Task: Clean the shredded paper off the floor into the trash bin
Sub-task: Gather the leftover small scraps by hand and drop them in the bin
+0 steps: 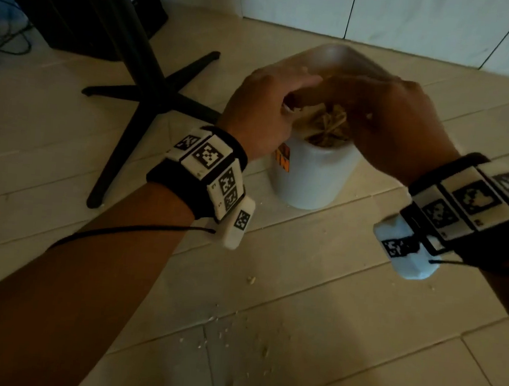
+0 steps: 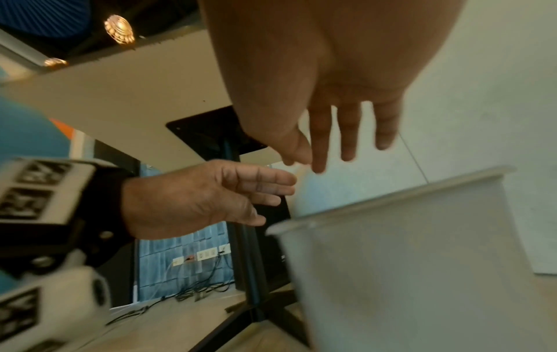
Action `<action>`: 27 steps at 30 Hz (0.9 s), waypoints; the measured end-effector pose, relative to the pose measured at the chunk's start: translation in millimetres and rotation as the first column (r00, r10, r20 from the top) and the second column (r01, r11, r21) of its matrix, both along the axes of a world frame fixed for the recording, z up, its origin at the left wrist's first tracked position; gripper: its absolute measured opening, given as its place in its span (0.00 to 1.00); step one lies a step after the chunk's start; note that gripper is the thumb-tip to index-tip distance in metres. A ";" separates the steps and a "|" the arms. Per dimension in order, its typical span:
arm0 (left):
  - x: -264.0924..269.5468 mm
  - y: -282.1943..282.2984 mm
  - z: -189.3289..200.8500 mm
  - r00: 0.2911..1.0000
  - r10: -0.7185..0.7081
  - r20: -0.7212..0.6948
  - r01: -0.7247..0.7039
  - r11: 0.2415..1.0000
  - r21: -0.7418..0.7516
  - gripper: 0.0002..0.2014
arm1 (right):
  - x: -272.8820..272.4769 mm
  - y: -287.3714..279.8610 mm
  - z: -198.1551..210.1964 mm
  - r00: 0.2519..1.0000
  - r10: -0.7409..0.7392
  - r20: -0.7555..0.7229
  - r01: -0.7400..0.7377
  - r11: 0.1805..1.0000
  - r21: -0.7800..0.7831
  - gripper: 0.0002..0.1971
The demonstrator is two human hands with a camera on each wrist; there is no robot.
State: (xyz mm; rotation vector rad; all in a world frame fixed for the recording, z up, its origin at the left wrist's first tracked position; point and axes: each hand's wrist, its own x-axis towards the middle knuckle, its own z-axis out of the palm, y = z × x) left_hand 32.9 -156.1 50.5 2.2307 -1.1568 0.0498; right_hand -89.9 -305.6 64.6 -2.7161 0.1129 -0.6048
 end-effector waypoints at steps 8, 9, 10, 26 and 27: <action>-52.0 101.0 -110.6 0.963 0.122 -0.241 -0.054 0.961 0.270 0.28 | -76.3 73.6 -92.5 0.992 0.128 0.006 -0.125 0.961 0.248 0.22; -62.3 113.0 -129.6 0.949 0.124 -0.288 0.001 0.918 0.397 0.29 | -82.5 84.6 -112.3 0.985 0.134 -0.111 -0.101 0.961 0.259 0.23; -73.4 122.7 -147.0 0.937 0.119 -0.328 0.069 0.859 0.507 0.30 | -86.5 94.8 -132.1 0.957 0.133 -0.257 -0.067 0.965 0.252 0.24; -175.0 216.4 -213.3 0.927 -0.175 -0.333 0.359 0.672 0.648 0.48 | -187.6 171.7 -266.4 0.734 0.230 -0.639 -0.296 0.955 0.003 0.26; -170.7 215.6 -210.7 0.950 -0.082 -0.302 0.266 0.718 0.643 0.46 | -184.2 168.1 -264.7 0.738 0.176 -0.651 -0.232 0.973 0.001 0.29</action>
